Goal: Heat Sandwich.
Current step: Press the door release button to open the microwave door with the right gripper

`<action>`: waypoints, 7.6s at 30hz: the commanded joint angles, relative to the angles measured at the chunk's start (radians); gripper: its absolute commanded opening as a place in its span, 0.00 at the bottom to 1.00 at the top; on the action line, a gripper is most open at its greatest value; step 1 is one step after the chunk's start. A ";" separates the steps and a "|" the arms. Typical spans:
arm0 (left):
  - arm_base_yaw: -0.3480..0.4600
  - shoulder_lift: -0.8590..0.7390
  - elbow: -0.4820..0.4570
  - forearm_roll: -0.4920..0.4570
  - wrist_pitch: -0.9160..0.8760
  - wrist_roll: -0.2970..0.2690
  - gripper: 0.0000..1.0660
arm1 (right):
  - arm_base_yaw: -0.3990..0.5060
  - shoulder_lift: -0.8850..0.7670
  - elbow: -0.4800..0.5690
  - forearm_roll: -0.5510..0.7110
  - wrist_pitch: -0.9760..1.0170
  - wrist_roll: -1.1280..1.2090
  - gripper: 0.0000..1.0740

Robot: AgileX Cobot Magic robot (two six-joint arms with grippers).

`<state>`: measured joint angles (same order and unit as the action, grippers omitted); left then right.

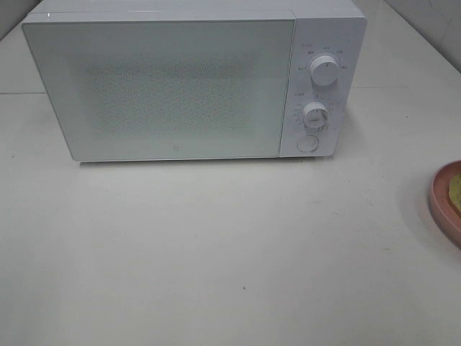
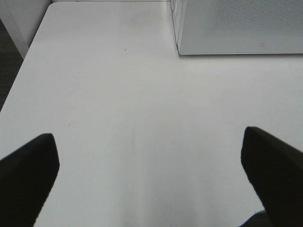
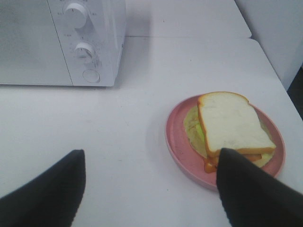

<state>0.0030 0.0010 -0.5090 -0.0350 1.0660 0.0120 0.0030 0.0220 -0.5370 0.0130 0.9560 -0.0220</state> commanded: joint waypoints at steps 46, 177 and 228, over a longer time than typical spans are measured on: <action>-0.005 0.000 -0.008 0.000 0.007 0.000 0.94 | 0.000 0.589 -0.012 -0.013 -0.552 0.005 0.69; -0.005 0.000 -0.008 0.000 0.007 0.000 0.94 | 0.817 1.549 0.336 0.852 -2.131 1.344 0.37; -0.005 0.000 -0.008 0.000 0.007 0.000 0.94 | 0.633 1.910 0.020 0.598 -2.057 1.468 0.00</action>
<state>0.0030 0.0010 -0.5090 -0.0350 1.0660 0.0120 0.6570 1.9100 -0.4860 0.6540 -1.1120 1.4230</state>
